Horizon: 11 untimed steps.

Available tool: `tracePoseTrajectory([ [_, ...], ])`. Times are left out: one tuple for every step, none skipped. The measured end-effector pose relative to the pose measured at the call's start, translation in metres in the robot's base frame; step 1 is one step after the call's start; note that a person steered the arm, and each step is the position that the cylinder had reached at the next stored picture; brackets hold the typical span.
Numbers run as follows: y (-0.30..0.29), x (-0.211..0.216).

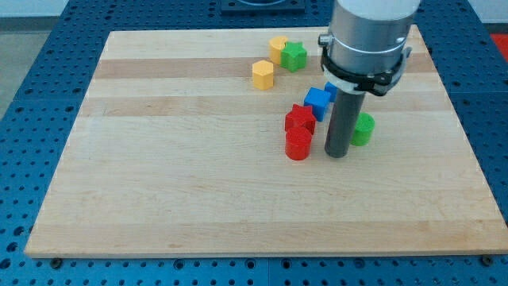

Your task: Push the green circle into the red star

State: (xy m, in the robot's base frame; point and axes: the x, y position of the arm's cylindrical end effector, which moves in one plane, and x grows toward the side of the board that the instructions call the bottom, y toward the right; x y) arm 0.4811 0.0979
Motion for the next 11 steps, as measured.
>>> tracePoseTrajectory([
  [-0.009,0.0],
  [-0.02,0.0],
  [-0.032,0.0],
  [-0.044,0.0],
  [-0.046,0.0],
  [-0.046,0.0],
  [-0.036,0.016],
  [-0.005,0.021],
  [0.038,0.02],
  [0.073,0.012],
  [0.096,-0.007],
])
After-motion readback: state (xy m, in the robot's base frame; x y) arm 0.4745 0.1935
